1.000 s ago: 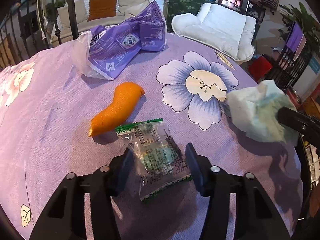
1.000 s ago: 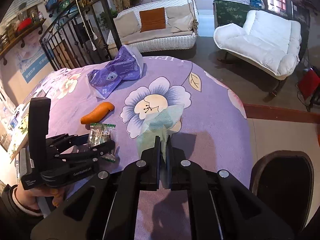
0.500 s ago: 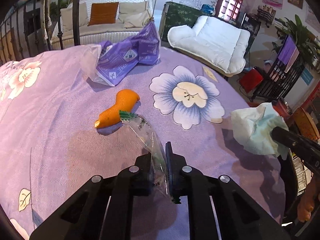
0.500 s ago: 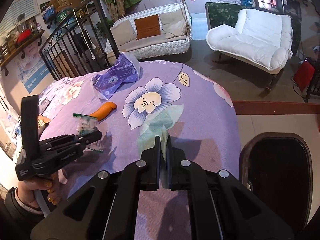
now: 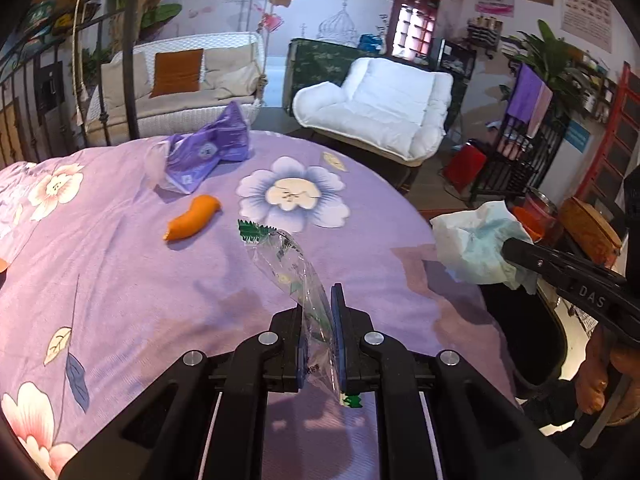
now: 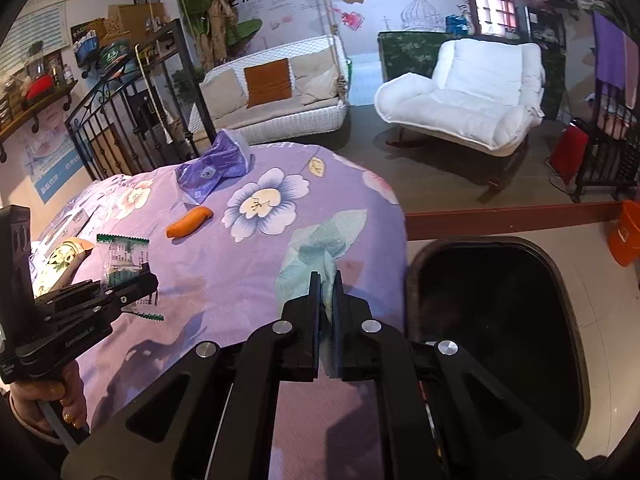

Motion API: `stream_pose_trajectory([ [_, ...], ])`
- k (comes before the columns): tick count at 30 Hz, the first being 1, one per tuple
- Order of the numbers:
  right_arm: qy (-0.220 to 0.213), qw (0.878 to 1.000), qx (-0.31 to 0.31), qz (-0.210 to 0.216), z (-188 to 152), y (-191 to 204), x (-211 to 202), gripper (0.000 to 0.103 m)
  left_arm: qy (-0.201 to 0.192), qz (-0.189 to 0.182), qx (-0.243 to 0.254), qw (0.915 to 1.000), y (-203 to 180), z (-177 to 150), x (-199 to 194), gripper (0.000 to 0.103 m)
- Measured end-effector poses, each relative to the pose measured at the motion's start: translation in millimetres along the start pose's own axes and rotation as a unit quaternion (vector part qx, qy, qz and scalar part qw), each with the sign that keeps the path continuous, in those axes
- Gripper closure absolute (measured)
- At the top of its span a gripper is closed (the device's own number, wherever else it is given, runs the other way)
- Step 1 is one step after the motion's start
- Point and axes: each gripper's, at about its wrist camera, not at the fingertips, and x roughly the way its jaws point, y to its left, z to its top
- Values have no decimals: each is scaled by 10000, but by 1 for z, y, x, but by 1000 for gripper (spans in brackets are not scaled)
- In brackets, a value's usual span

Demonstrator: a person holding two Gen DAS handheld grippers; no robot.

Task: Collect trash
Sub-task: 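Carry the snack packet and green tissue over the black bin, then open the right tool to drop the green tissue while the left tool releases the packet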

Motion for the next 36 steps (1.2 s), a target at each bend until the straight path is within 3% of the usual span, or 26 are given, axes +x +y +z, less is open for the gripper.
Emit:
stream_pose_trajectory([
  [18, -69, 9926, 790, -923, -57, -101, -70, 97, 11, -856, 703, 9938, -110, -27, 0, 92],
  [31, 412, 9837, 1183, -1291, -81, -142, -39, 96, 196, -1152, 1002, 9881, -150, -37, 11, 92],
  [33, 552, 9823, 1236, -1296, -85, -145, -29, 90, 232, -1161, 1043, 9875, -155, -40, 12, 92],
  [35, 613, 9808, 1312, -1304, -90, -148, -23, 66, 284, -1178, 1070, 9868, -157, -40, 16, 92],
  [36, 589, 9807, 1330, -1306, -92, -148, -22, 60, 309, -1187, 1085, 9865, -158, -40, 17, 92],
])
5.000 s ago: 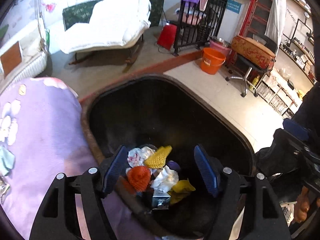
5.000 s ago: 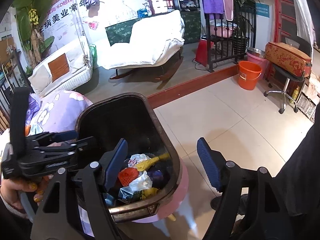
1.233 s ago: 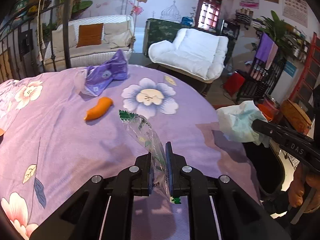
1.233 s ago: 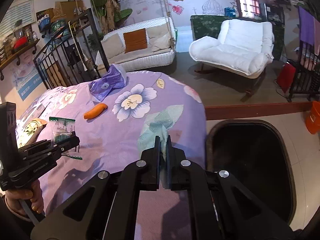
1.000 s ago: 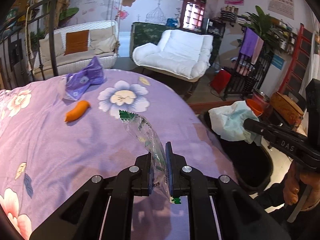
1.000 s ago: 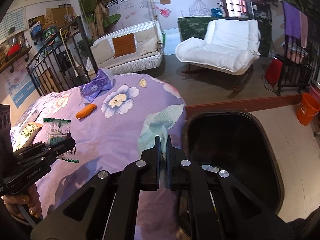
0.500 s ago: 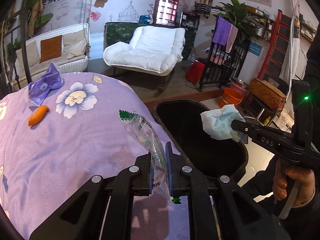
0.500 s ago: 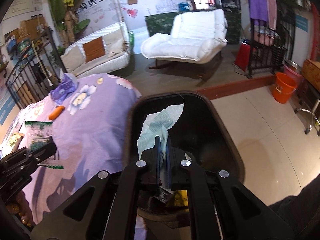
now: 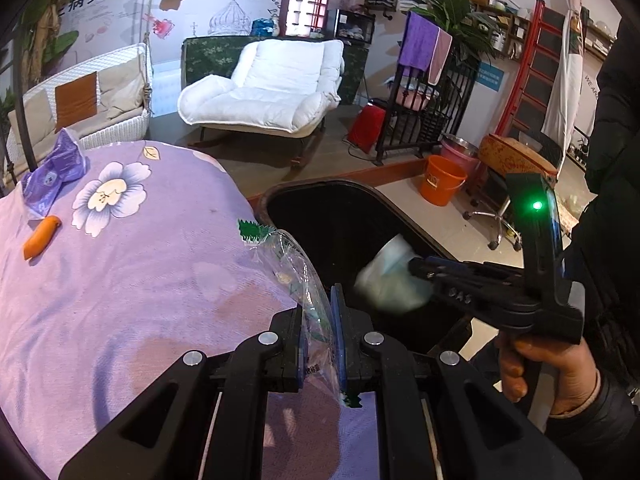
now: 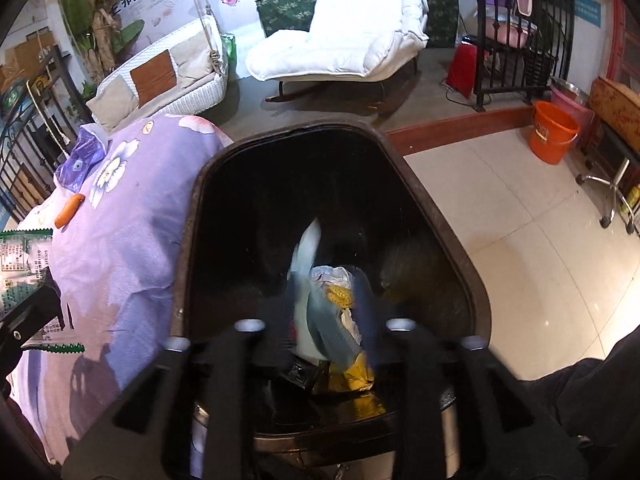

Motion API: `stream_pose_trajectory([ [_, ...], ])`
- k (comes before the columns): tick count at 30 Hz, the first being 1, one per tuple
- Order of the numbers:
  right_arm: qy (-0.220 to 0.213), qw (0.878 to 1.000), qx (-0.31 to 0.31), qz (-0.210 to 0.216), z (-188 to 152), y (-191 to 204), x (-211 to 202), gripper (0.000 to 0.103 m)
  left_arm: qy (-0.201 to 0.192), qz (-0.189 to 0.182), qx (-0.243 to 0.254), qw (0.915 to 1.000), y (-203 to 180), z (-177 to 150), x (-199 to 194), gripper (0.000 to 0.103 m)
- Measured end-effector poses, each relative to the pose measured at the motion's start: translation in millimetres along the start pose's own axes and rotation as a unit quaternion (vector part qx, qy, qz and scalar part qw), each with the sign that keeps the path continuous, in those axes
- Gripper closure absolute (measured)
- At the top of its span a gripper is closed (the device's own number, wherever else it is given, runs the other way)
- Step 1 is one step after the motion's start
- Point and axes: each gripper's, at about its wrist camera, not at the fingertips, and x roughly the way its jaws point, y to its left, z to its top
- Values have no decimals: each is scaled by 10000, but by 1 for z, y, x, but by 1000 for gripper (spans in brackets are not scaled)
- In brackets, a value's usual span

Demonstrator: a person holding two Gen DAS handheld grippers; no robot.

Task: Collect trash
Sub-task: 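Open the right tool to drop the green tissue while the left tool releases the packet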

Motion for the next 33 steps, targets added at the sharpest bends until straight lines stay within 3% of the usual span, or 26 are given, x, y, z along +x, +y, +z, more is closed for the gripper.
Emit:
stream_pose_trajectory([
  [1, -33, 10000, 1, -16, -1, 0, 0, 55, 25, -7, 16, 10000, 0, 0, 1, 92],
  [33, -864, 9944, 536, -286, 2, -61, -81, 47, 936, -468, 689, 9921, -55, 20, 90, 92],
])
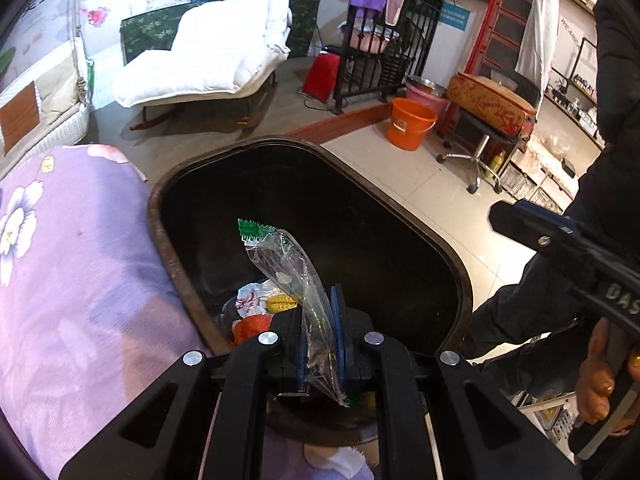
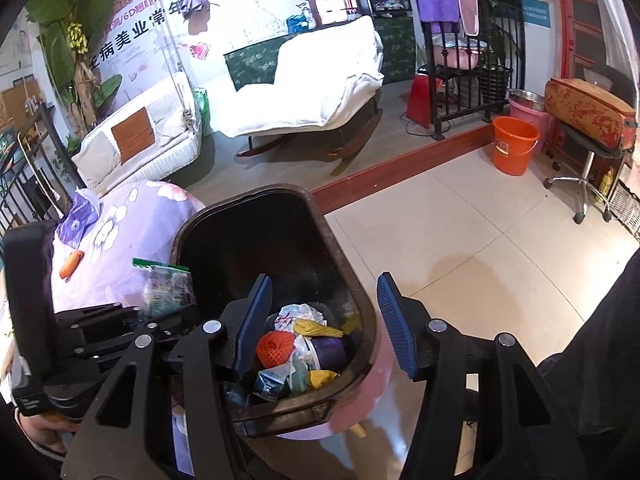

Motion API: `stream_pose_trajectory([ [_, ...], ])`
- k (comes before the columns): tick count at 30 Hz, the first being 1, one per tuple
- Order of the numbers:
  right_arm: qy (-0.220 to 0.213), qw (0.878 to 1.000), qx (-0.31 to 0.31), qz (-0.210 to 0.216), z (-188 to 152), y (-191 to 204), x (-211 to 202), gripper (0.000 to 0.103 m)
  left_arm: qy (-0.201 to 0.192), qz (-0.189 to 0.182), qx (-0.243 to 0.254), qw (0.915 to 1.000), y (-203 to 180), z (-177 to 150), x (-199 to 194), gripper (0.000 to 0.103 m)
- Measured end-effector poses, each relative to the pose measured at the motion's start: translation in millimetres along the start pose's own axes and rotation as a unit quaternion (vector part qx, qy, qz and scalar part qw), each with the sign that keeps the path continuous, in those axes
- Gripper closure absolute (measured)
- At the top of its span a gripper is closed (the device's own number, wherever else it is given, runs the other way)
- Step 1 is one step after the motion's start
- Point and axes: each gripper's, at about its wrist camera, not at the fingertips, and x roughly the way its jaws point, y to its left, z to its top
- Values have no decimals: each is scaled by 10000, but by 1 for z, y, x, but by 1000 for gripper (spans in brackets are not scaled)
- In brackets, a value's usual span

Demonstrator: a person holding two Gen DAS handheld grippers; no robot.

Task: Collect trash
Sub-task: 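Open the right tool to drop the green tissue while the left tool releases the packet, then move both tools back toward the bed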

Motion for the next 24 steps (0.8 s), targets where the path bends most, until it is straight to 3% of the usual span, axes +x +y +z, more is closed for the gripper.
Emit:
stream_pose_trajectory([
  [11, -57, 9999, 101, -48, 2, -7, -5, 47, 285, 57, 198, 9994, -7, 7, 24, 88],
  [13, -59, 9999, 112, -57, 2, -7, -5, 47, 321, 71, 263, 9991, -7, 9, 27, 77],
  [15, -70, 9999, 126, -63, 2, -8, -5, 47, 283, 101, 342, 9990, -10, 9, 27, 52],
  [17, -73, 9998, 141, -75, 3, -9, -5, 47, 187, 151, 405, 9989, -12, 9, 26, 36],
  [24, -106, 9998, 165, -86, 5, -12, -6, 47, 27, 218, 541, 9983, -16, 11, 19, 28],
])
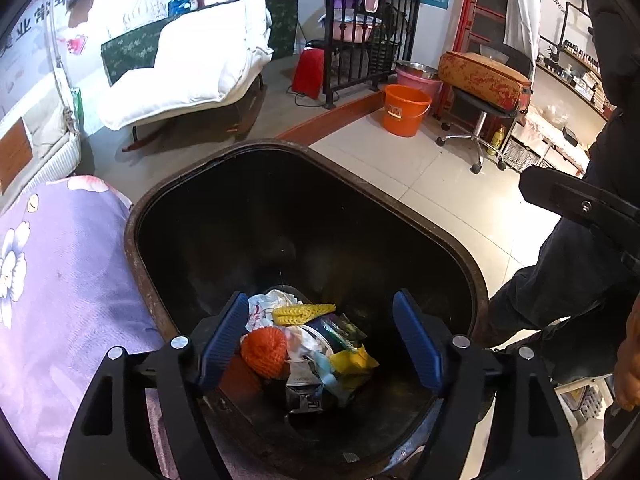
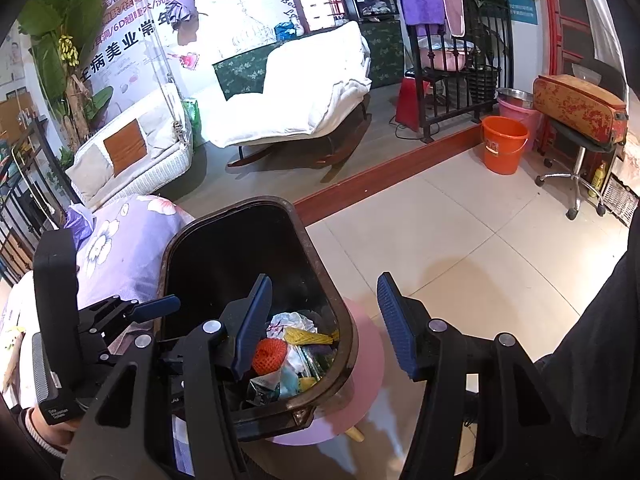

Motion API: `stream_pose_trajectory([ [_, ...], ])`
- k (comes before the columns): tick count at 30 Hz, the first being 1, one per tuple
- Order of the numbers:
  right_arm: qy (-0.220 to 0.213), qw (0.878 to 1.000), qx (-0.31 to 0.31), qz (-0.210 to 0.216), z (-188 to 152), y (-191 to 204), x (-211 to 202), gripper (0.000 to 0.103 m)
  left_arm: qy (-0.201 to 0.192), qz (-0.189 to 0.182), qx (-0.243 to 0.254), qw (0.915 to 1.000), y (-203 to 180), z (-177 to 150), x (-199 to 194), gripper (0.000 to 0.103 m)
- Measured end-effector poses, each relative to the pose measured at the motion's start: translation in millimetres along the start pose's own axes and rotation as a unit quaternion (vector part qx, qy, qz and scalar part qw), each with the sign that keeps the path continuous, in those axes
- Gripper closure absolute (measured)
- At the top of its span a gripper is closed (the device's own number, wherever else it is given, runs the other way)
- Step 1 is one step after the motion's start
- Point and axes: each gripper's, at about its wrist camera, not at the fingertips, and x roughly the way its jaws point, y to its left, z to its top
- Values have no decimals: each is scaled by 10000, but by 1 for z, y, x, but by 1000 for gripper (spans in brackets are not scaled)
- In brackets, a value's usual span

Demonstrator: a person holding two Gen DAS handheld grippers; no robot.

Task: Collect trash
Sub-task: 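Move both tools back toward the bed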

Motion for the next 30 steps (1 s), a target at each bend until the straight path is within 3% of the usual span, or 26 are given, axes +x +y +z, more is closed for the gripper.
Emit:
stream_pose_trajectory([
  [4, -13, 10000, -16, 23, 1, 2, -1, 38, -96, 2, -13, 10000, 3, -1, -8, 27],
  [15, 116, 9982, -291, 504, 3, 45, 10, 31, -546, 264, -440, 9972, 41, -29, -61, 22],
  [22, 341, 9902, -789, 1105, -1, 120, 28, 28, -688, 884, -908, 9895, 99, -56, -99, 22],
  [30, 524, 9740, -1327, 1757, 0, 215, 47, 28, -638, 1891, -1533, 9678, 199, -84, -128, 22],
])
